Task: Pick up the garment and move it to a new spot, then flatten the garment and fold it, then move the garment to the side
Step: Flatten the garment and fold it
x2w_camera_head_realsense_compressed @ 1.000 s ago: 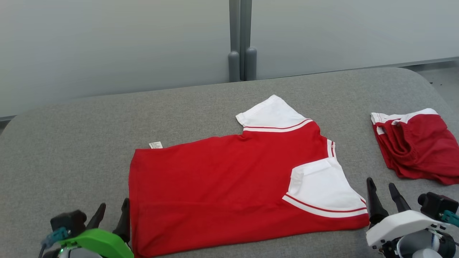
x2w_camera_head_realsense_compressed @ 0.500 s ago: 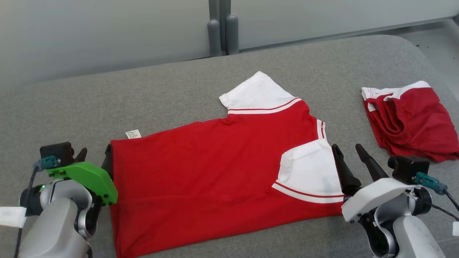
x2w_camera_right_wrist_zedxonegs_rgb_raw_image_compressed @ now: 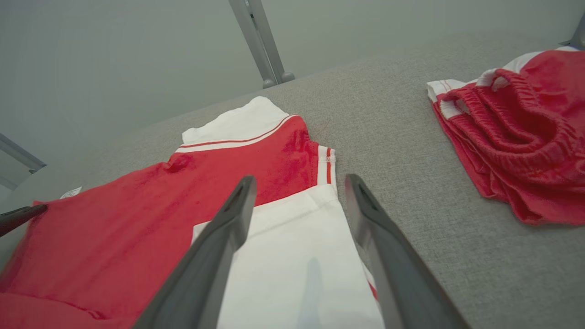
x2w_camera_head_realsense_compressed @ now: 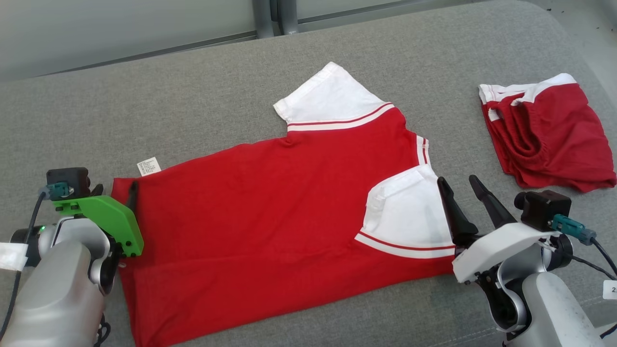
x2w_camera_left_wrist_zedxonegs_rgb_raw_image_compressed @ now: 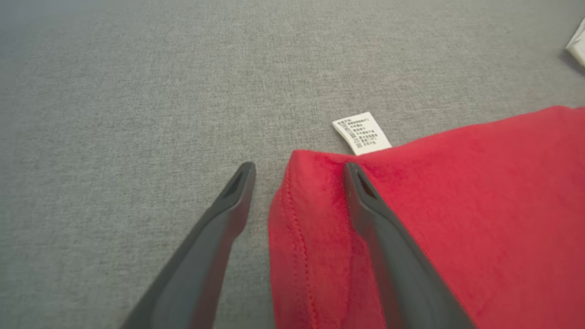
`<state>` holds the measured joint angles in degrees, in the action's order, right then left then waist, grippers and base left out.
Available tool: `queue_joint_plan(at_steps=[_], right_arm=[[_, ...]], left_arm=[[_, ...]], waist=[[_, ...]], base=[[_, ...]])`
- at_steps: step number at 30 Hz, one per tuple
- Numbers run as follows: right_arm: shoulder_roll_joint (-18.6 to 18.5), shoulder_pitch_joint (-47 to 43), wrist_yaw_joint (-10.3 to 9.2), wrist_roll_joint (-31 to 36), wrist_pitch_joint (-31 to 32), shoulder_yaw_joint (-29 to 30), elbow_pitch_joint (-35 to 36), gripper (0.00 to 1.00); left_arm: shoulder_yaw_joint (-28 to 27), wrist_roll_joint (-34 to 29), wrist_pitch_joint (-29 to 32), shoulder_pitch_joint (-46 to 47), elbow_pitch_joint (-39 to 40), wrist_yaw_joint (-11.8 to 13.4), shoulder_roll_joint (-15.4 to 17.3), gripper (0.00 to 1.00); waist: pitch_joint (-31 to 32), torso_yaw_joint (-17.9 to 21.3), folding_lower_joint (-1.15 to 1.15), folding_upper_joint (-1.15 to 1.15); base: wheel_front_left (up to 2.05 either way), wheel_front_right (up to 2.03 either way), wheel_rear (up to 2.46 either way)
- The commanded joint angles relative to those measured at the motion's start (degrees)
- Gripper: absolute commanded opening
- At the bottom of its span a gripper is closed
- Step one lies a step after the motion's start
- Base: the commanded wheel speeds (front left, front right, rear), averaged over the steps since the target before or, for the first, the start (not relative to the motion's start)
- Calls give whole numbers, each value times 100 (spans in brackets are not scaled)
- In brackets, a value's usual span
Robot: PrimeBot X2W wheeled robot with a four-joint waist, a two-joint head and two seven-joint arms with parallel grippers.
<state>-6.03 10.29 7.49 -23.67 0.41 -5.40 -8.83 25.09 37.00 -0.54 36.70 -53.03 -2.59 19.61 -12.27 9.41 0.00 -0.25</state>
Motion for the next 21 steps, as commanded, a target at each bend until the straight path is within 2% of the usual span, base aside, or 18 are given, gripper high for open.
queue_joint_plan(at_steps=[1, 2, 3, 4, 6, 7, 8, 9, 17, 18, 20, 21], right_arm=[[-25, 71, 0, -31, -27, -14, -17, 100], [-26, 97, 0, -35, -34, -33, -24, 100], [-29, 119, 0, -37, -39, -50, -34, 100], [-35, 141, 0, -40, -45, -63, -46, 100], [-49, 184, 0, -57, -53, -82, -53, 100], [-55, 196, 0, -68, -64, -89, -62, 100], [-72, 210, 0, -83, -71, -105, -79, 100], [-82, 223, 0, -89, -71, -108, -92, 100], [-174, 436, 0, -91, -38, -194, -68, 100], [-182, 460, 0, -96, -34, -200, -64, 100], [-208, 503, 0, -96, -27, -207, -66, 100], [-217, 522, 0, -99, -29, -204, -69, 100]], left_arm=[[19, -35, -1, 110, -48, -40, 15, 100], [31, -43, 13, 165, -123, -43, 21, 100], [51, -55, 38, 210, -203, -57, 25, 78], [69, -68, 44, 246, -268, -71, 23, 48], [98, -70, 46, 339, -375, -115, 25, 34], [112, -72, 20, 378, -415, -141, 24, 34], [145, -74, -14, 432, -490, -179, 10, 5], [161, -75, -34, 454, -533, -197, -4, 0], [248, -42, -97, 577, -850, -292, -110, 0], [262, -47, -101, 594, -892, -300, -124, 3], [286, -38, -114, 627, -964, -309, -156, 18], [293, -26, -110, 641, -995, -319, -164, 13]], waist=[[-47, 27, 0, 25], [-61, 30, 0, 25], [-72, 33, 0, 25], [-83, 35, 0, 25], [-104, 33, 0, 25], [-107, 29, 0, 25], [-106, 23, 0, 25], [-105, 21, 0, 25], [-87, -19, 0, 25], [-82, -23, 0, 25], [-73, -34, 0, 25], [-71, -40, 0, 25]], base=[[0, 0, 0], [0, 0, 0], [0, 0, 0], [0, 0, 0], [0, 0, 0], [0, 0, 0], [0, 0, 0], [0, 0, 0], [0, 0, 0], [0, 0, 0], [0, 0, 0], [0, 0, 0]])
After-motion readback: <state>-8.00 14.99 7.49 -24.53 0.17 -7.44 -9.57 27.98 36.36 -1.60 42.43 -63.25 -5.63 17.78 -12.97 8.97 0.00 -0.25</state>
